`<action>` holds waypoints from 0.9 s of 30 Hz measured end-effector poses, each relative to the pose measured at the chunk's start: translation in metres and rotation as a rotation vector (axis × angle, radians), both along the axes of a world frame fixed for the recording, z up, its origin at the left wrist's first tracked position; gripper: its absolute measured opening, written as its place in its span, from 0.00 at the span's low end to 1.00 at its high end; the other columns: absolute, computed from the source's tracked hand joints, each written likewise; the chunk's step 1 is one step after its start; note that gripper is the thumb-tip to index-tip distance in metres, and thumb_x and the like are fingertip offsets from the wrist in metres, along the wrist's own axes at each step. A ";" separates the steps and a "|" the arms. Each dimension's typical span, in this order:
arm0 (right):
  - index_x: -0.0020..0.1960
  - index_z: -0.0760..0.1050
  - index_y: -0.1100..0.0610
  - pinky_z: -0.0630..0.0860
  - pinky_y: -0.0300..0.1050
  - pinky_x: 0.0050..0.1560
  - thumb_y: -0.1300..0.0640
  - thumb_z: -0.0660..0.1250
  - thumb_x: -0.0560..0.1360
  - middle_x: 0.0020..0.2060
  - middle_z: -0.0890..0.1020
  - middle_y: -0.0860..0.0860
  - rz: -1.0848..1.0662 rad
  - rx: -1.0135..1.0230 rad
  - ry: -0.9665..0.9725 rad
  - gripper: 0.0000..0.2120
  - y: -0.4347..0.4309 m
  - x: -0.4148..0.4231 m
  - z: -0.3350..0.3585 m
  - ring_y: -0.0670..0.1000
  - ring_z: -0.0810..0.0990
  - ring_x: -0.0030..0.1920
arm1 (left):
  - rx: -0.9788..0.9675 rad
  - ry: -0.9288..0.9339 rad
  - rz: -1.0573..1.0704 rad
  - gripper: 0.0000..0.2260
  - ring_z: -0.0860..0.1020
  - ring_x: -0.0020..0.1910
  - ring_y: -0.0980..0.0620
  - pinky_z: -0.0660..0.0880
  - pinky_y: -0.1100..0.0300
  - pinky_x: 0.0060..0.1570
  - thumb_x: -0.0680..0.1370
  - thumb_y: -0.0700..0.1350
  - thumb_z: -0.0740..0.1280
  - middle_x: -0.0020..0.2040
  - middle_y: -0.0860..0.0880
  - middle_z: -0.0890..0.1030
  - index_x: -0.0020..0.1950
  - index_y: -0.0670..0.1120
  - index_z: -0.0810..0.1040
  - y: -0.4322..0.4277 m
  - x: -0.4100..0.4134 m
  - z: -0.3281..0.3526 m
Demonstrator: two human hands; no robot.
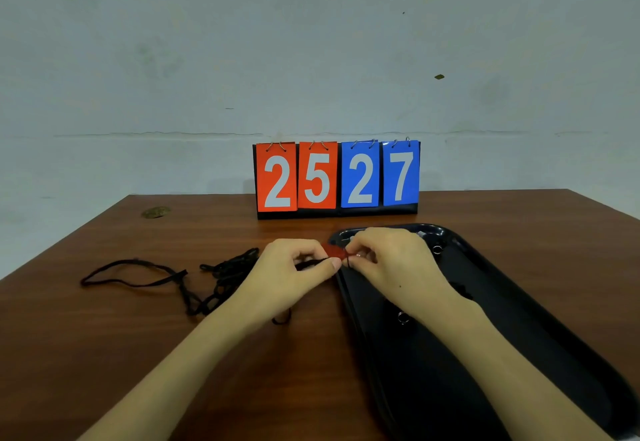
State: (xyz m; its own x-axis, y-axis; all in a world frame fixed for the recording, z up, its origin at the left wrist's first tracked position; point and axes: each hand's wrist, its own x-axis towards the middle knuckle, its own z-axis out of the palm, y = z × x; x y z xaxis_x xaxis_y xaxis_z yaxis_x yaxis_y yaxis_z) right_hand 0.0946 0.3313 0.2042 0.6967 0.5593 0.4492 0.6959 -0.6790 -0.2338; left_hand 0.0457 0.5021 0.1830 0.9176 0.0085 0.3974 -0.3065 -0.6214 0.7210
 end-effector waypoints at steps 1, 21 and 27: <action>0.53 0.78 0.50 0.75 0.40 0.51 0.50 0.65 0.75 0.46 0.81 0.45 0.030 -0.043 0.012 0.09 0.000 0.000 0.000 0.44 0.77 0.47 | 0.031 -0.007 0.007 0.07 0.78 0.38 0.58 0.74 0.66 0.39 0.74 0.51 0.69 0.35 0.53 0.81 0.37 0.52 0.81 0.002 0.000 0.001; 0.41 0.79 0.56 0.80 0.38 0.40 0.64 0.69 0.72 0.33 0.83 0.49 0.341 0.728 0.793 0.04 -0.003 -0.002 0.014 0.46 0.81 0.35 | -0.505 0.443 -0.221 0.17 0.58 0.19 0.56 0.54 0.64 0.22 0.81 0.51 0.56 0.26 0.48 0.69 0.36 0.43 0.69 -0.003 -0.001 -0.001; 0.47 0.80 0.58 0.79 0.36 0.39 0.60 0.70 0.72 0.36 0.83 0.51 -0.046 0.874 0.690 0.04 -0.003 0.012 0.009 0.44 0.81 0.35 | -0.415 0.264 -0.127 0.15 0.61 0.18 0.55 0.58 0.66 0.19 0.81 0.50 0.56 0.27 0.47 0.71 0.49 0.40 0.74 -0.006 0.003 -0.002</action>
State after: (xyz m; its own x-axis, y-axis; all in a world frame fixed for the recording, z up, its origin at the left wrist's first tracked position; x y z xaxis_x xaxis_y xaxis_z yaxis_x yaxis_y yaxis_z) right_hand 0.1063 0.3284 0.2130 0.9607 0.2072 0.1847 0.2112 -0.1140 -0.9708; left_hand 0.0489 0.4958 0.1806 0.9904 -0.0022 0.1384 -0.1350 -0.2358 0.9624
